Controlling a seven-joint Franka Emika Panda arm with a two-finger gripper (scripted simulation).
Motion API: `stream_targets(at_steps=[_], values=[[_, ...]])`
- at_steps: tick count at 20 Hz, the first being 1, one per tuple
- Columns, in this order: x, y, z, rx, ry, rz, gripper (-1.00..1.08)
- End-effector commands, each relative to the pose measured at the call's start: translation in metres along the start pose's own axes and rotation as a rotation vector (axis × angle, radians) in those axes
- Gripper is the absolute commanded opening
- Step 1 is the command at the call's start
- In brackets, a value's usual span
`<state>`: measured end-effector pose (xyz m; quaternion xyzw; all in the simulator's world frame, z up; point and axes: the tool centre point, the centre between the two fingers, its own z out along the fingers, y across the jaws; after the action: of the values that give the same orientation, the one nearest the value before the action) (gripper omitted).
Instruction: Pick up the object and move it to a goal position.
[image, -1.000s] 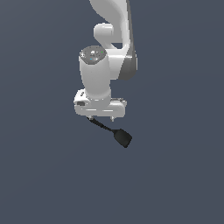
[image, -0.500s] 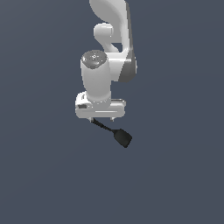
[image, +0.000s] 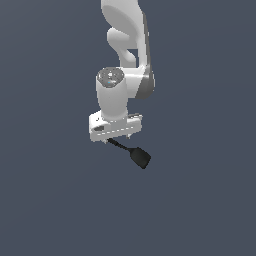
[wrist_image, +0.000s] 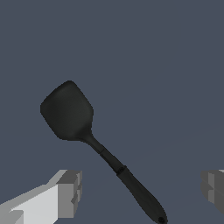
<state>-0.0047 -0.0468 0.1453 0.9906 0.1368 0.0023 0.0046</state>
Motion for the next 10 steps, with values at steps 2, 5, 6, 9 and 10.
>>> stream_targets(at_steps=[2, 5, 6, 9, 10], values=[[-0.003, -0.002, 0.011, -0.001, -0.002, -0.103, 1.00], [-0.006, -0.003, 0.020, -0.002, -0.004, -0.190, 1.00], [-0.007, -0.004, 0.023, -0.002, -0.004, -0.219, 1.00], [-0.009, -0.006, 0.032, -0.001, -0.005, -0.307, 1.00], [-0.010, -0.007, 0.035, -0.001, -0.006, -0.336, 1.00]])
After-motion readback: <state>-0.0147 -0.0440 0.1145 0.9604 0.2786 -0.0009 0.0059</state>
